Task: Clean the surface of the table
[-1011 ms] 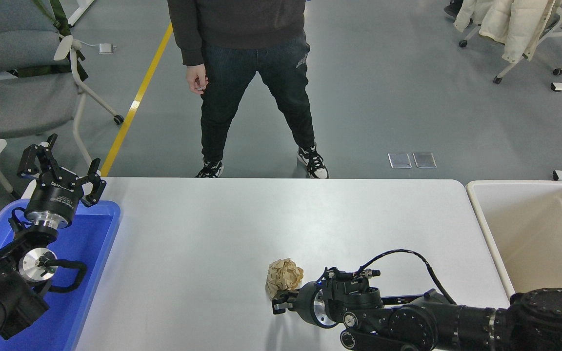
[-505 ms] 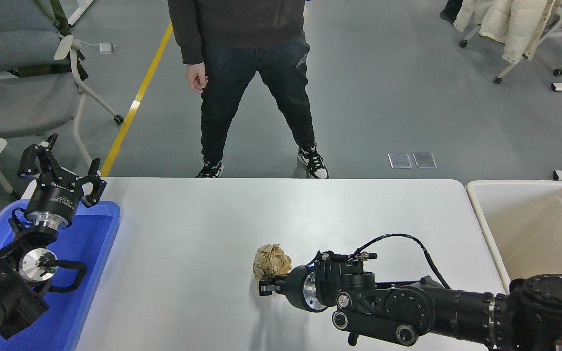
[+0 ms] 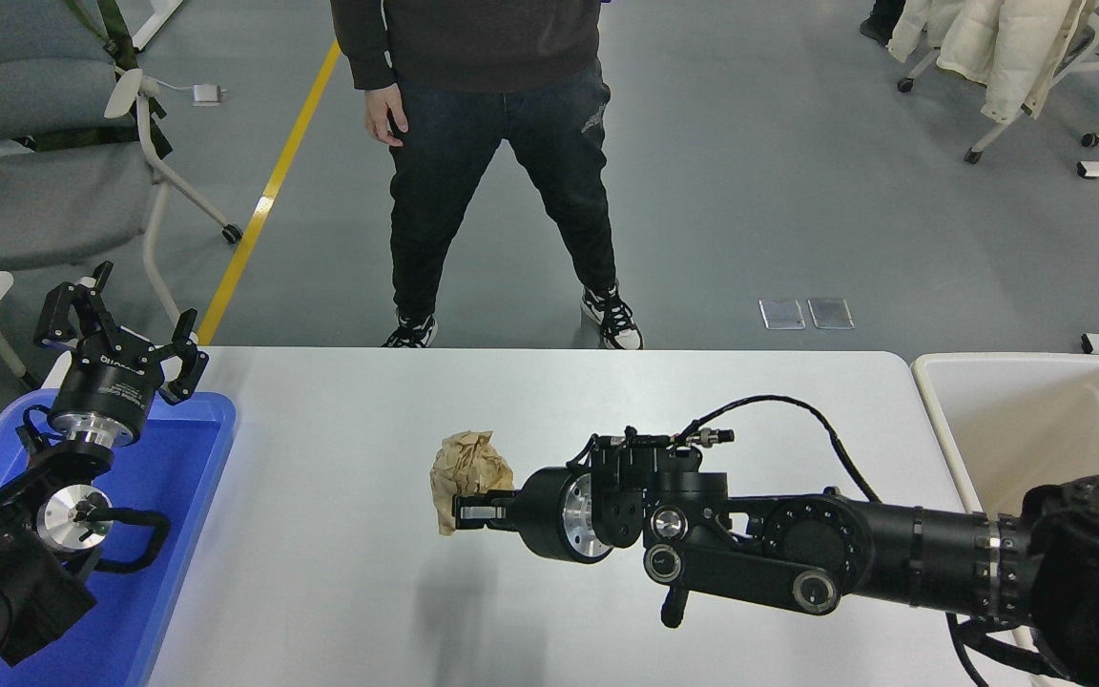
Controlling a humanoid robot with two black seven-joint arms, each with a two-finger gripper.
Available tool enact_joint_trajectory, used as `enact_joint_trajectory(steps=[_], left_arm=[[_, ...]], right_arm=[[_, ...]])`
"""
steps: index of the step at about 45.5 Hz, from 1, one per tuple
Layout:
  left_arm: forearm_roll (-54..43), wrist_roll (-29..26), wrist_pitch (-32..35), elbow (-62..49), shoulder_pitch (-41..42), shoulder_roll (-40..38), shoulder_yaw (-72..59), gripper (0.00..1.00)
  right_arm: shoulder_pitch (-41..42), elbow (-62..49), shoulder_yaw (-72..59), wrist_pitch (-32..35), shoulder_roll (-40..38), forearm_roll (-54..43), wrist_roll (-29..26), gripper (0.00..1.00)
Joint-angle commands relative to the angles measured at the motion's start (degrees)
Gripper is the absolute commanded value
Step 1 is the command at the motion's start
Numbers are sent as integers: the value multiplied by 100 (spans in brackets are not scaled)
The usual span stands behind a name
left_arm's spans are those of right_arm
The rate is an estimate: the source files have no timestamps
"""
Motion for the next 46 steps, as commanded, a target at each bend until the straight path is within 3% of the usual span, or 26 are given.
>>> enact_joint_trajectory(steps=[1,22,46], left_arm=[[0,0,0,-3,1,0,0,100],[0,0,9,6,9,0,9,100],[0,0,18,6,9,0,9,100]], right_arm=[[776,335,252,181,-639,866,-4,0],[2016,1056,244,708,-2361,1983,-21,0],[1542,1214,507,796,-4637,2009,58,0]])
